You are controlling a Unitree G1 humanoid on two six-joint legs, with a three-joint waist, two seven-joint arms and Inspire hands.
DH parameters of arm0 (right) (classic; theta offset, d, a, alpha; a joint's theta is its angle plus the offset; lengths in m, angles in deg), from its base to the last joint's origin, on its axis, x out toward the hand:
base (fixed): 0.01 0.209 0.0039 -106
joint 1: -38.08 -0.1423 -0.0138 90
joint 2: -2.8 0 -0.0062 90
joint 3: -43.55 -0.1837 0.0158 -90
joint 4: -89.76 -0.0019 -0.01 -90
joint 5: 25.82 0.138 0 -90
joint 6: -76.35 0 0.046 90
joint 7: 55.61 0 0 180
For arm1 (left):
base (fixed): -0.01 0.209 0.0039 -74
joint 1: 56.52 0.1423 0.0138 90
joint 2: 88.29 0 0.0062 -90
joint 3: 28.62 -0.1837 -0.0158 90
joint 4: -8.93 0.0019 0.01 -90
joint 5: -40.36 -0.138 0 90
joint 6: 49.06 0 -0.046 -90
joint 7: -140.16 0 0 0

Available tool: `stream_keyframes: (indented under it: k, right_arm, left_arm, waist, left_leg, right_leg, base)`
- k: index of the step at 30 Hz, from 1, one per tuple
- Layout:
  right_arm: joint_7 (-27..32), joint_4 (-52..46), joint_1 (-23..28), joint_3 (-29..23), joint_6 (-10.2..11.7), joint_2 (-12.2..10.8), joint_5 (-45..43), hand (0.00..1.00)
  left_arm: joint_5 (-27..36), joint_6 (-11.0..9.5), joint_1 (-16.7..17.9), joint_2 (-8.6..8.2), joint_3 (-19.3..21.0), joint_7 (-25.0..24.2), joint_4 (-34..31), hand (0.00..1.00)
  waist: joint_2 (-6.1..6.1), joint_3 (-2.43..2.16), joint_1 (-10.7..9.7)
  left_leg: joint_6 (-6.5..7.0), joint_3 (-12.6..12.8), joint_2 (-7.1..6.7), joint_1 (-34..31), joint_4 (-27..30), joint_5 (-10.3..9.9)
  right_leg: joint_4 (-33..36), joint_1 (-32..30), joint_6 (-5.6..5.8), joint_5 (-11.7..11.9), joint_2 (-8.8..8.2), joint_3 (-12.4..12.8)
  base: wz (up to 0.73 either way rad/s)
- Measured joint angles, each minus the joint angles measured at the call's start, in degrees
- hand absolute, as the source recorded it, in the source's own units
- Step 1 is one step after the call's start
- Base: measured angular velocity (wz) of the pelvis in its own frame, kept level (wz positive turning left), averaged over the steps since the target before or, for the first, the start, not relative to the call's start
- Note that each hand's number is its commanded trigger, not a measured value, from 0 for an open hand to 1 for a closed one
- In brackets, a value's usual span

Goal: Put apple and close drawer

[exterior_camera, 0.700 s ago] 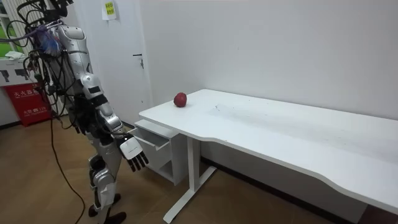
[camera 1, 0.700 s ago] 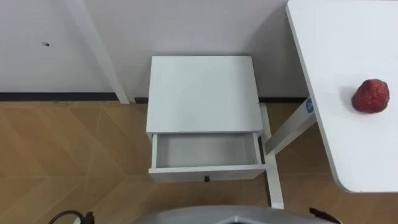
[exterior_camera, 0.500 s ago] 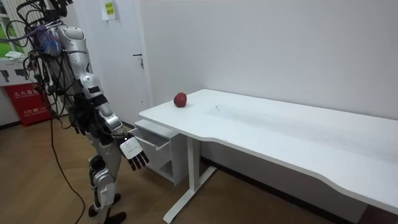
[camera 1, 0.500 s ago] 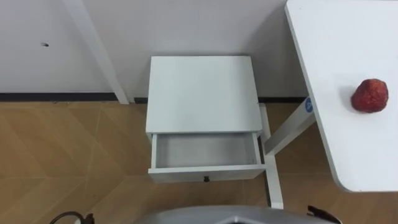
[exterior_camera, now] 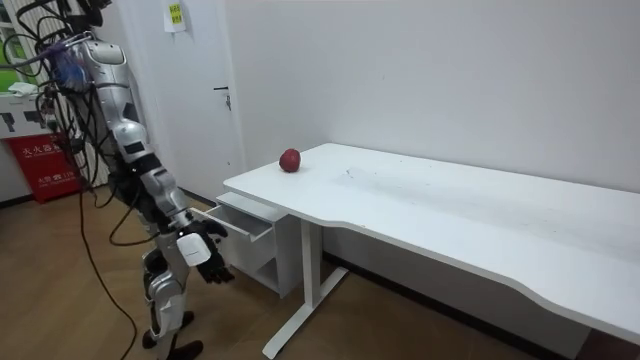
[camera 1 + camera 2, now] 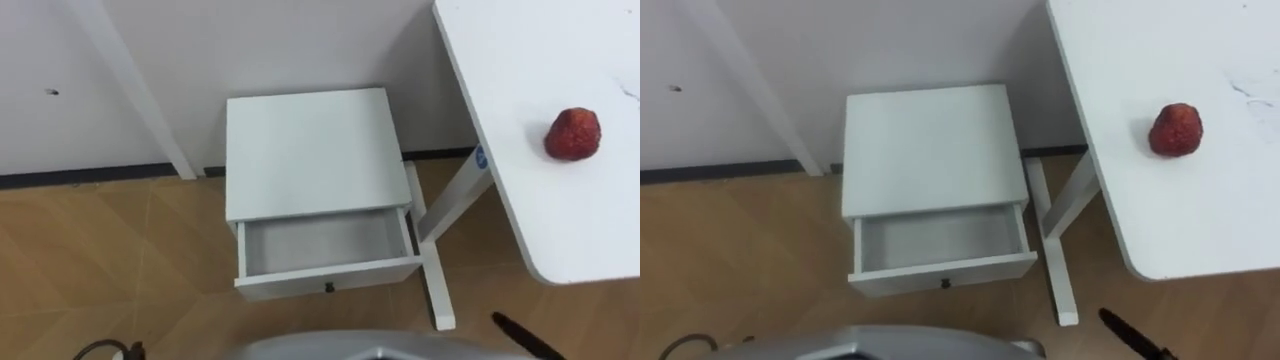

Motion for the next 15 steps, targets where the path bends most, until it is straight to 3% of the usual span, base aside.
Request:
stream_keyframes:
  k: [5,8,12,15]
  right_arm:
    - [8.1,-8.5,1.7,-5.8,0.7,0.0,11.0,0.0]
    - [11.8,-12.0,1.6,-9.2,0.7,0.0,14.9,0.0]
    - [17.2,-18.1,1.6,-12.3,1.0,0.1,16.2,0.0]
    - [21.5,-23.8,1.8,-12.6,3.2,0.2,15.6,0.0]
  left_arm:
    - [3.5,-0.4,0.2,1.37,0.3,0.2,0.0,0.0]
    - [4.0,-0.3,0.4,1.36,0.2,0.2,-0.6,0.0]
    - [3.7,-0.3,1.8,1.38,0.3,0.1,-4.0,0.0]
    - [3.8,-0.4,2.7,1.4,0.3,0.1,-5.2,0.0]
  waist:
    - [-0.31,-0.32,-1.4]
    - [-0.67,-0.42,-2.0]
    - [-1.01,-0.3,-2.6]
    - [-1.1,-0.3,-2.8]
  left_leg:
    - [0.0,0.8,0.35,-0.3,-0.1,0.0]
    - [0.08,0.9,0.34,-0.2,-0.1,0.0]
    - [0.11,1.0,0.34,-0.7,-0.1,0.1]
    - [0.12,1.1,0.33,-1.0,0.0,0.1]
  right_leg:
    - [1.1,-1.0,0.03,0.0,0.08,0.1]
    - [1.2,-1.0,0.08,0.0,0.08,0.1]
    - [1.2,-1.6,0.17,0.1,0.11,0.6]
    - [1.1,-1.7,0.22,0.1,0.13,0.9]
  base:
    - [-0.06]
    - [0.0]
    - [-0.02]
    - [-0.01]
